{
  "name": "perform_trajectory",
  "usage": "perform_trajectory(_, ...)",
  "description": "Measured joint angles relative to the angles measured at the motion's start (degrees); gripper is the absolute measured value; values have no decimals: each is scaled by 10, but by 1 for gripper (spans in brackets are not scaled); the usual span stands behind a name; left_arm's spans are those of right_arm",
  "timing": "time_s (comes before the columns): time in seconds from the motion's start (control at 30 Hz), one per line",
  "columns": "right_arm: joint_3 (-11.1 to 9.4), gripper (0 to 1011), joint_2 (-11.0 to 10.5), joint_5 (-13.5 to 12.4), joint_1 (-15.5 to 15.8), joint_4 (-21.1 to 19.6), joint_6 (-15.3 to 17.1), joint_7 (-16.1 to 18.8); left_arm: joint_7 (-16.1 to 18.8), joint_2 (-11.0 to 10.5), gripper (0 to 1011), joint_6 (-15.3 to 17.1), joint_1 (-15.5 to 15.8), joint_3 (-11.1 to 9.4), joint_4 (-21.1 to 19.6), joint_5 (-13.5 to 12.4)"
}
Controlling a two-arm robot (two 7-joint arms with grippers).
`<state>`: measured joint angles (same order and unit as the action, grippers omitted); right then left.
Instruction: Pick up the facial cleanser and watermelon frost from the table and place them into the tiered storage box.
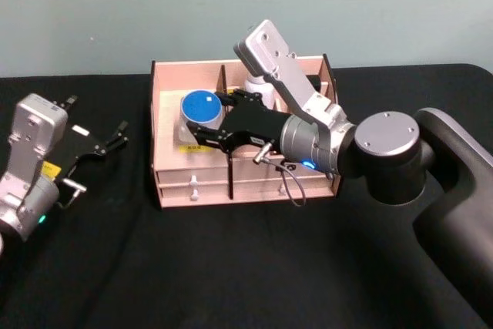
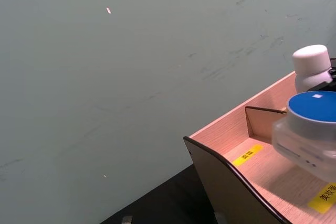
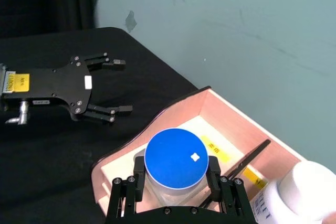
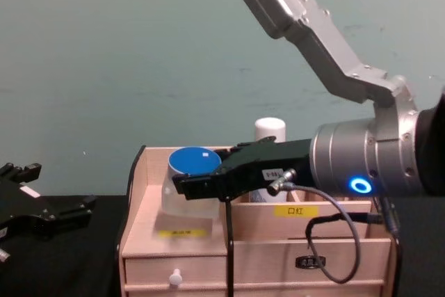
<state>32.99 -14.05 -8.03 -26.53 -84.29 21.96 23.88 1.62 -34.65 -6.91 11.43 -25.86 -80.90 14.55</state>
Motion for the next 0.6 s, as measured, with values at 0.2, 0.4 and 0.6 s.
perform_trajectory(0.2,0,716,13,7,-14,25,-8,-1,0,0,1010,0,0,0,0,0)
perform_trajectory(0.4,1,715,22,12,-26,46,-12,2,0,0,1010,0,0,0,0,0)
perform_trajectory(0.6,4,715,29,19,-36,62,-13,6,0,0,1010,0,0,0,0,0)
